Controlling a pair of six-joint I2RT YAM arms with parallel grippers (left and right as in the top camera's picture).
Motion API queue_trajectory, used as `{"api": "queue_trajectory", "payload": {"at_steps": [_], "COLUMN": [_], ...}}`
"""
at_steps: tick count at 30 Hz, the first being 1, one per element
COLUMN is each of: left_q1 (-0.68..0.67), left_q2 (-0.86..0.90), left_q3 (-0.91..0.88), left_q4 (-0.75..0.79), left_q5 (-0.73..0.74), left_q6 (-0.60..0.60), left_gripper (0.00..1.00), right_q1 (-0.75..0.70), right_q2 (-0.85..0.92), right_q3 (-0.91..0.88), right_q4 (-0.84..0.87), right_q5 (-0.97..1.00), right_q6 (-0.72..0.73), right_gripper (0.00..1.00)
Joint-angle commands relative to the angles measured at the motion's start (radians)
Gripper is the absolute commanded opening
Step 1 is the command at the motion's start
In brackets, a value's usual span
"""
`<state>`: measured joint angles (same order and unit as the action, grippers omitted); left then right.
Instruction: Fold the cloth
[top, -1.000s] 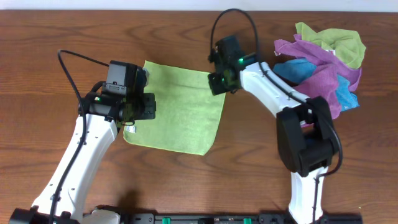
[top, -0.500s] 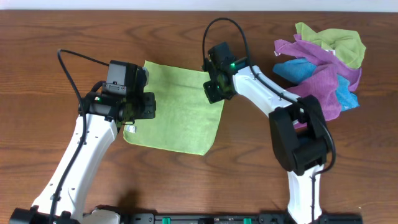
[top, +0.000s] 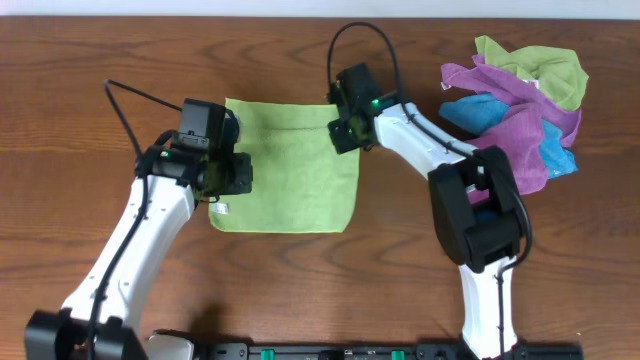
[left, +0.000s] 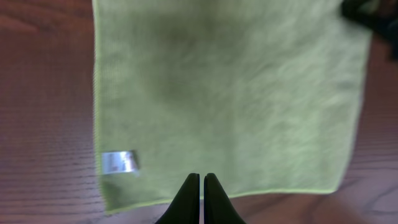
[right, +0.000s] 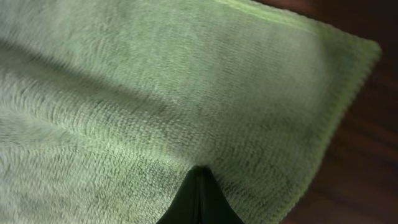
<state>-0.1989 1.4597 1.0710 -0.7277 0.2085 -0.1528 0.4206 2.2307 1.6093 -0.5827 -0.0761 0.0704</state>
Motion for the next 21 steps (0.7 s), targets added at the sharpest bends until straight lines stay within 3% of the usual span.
{"api": "queue_trajectory", "payload": {"at_steps": [1,6,9,11,16,18,19,21], "left_q1": [0.004,0.011,0.042,0.076,0.158,0.169,0.171,0.179], "left_q2": [0.032,0.055,0.042,0.037,0.04,0.045,0.051,0.074], "left_q3": [-0.008,-0.008,-0.008,-0.008,-0.009,-0.012,-0.016,-0.029], "left_q4": [0.016,0.064,0.06,0.034,-0.043,-0.051,-0.051,-0.065], "left_q5": [-0.01,-0.039,-0.029,-0.029,-0.032,-0.041,-0.045,-0.026], "left_q6": [0.014,-0.005,-0.013,-0.011,0.0,0.022,0.023,0.022], "left_gripper": [0.06,0.06,0.06,0.06,0.08,0.22,0.34,0.4], "right_q1": [-0.048,-0.034,-0.032,-0.032,-0.032,-0.034,-0.036,-0.042], "right_q2": [0.067,0.037,-0.038,-0.113,-0.354,-0.449,-0.488,-0.601], "right_q3": [0.01,0.146,0.239,0.27,0.246,0.195,0.164,0.051], "right_q4": [-0.026,-0.136,-0.23,-0.303,-0.52,-0.55,-0.55,-0.547], "right_q5": [0.066,-0.044,-0.134,-0.171,-0.196,-0.198,-0.198,-0.198], "right_q6": [-0.004,0.016,0.026,0.026,-0.001,-0.001,0.0,0.005], "right_gripper": [0.01,0.01,0.25,0.28,0.48,0.49,0.49,0.5]}}
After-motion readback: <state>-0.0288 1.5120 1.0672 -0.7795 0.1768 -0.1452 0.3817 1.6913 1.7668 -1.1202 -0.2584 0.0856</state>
